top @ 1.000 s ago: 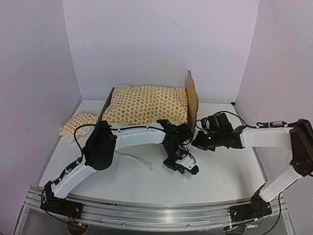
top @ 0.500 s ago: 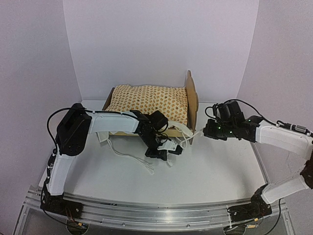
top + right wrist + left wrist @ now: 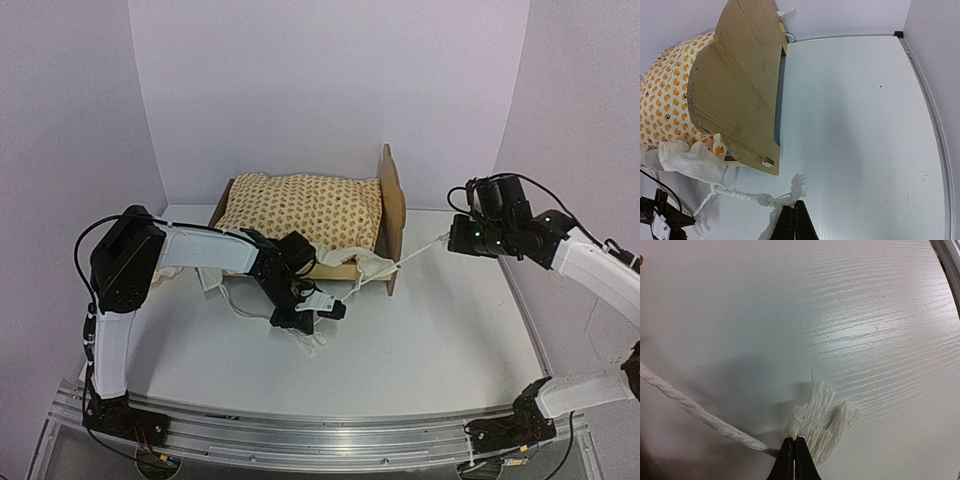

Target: Set up the pet bed

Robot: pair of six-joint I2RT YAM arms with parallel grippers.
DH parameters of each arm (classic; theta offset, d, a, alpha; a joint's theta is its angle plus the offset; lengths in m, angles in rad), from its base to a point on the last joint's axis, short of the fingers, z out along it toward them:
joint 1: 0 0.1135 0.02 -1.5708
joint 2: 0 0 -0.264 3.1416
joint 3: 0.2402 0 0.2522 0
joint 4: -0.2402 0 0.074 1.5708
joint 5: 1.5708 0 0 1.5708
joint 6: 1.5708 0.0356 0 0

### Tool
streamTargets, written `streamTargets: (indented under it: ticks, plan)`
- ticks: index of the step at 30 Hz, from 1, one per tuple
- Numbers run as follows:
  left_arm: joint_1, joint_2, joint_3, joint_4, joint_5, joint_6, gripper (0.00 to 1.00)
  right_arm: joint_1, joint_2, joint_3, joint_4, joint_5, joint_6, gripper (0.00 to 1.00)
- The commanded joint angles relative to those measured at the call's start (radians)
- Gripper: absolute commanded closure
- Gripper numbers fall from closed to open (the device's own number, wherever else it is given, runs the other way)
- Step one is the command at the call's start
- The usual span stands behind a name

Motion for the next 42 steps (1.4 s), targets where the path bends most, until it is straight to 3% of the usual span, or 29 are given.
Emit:
streamTargets:
  ticks: [1,10,15,24,30,37,39,40,42]
  plan:
    - [0.002,-0.053,-0.013,-0.028,-0.004,-0.018,1.00,-0.070,-0.011,0.063,-0.043,0.107,-0.060,1.00]
    - [0.003,0.040,0.092,0.008,-0.027,-0.041,1.00,-0.268,0.149,0.165,-0.054,0.004,-0.095,1.00]
    - [0.004,0.061,0.058,0.025,-0.070,-0.012,1.00,-0.345,0.211,0.200,-0.052,-0.073,-0.055,1.00]
    - [0.005,0.077,0.032,0.053,-0.070,-0.014,1.00,-0.387,0.256,0.270,-0.054,-0.130,-0.056,1.00]
    - [-0.055,0.100,0.191,0.000,0.005,-0.123,1.00,-0.372,0.223,0.189,-0.143,-0.381,0.025,1.00]
    - [-0.216,0.113,0.334,0.045,0.129,-0.166,1.00,-0.268,0.096,-0.079,-0.269,-0.569,0.192,1.00]
    - [-0.247,0.134,0.367,0.060,0.148,-0.170,0.92,-0.255,0.059,-0.136,-0.293,-0.580,0.229,1.00]
    - [-0.251,0.147,0.391,0.058,0.159,-0.177,0.76,-0.255,0.042,-0.161,-0.301,-0.577,0.240,0.94]
    - [-0.252,0.155,0.426,0.030,0.182,-0.182,0.51,-0.254,0.021,-0.178,-0.319,-0.546,0.245,0.58]
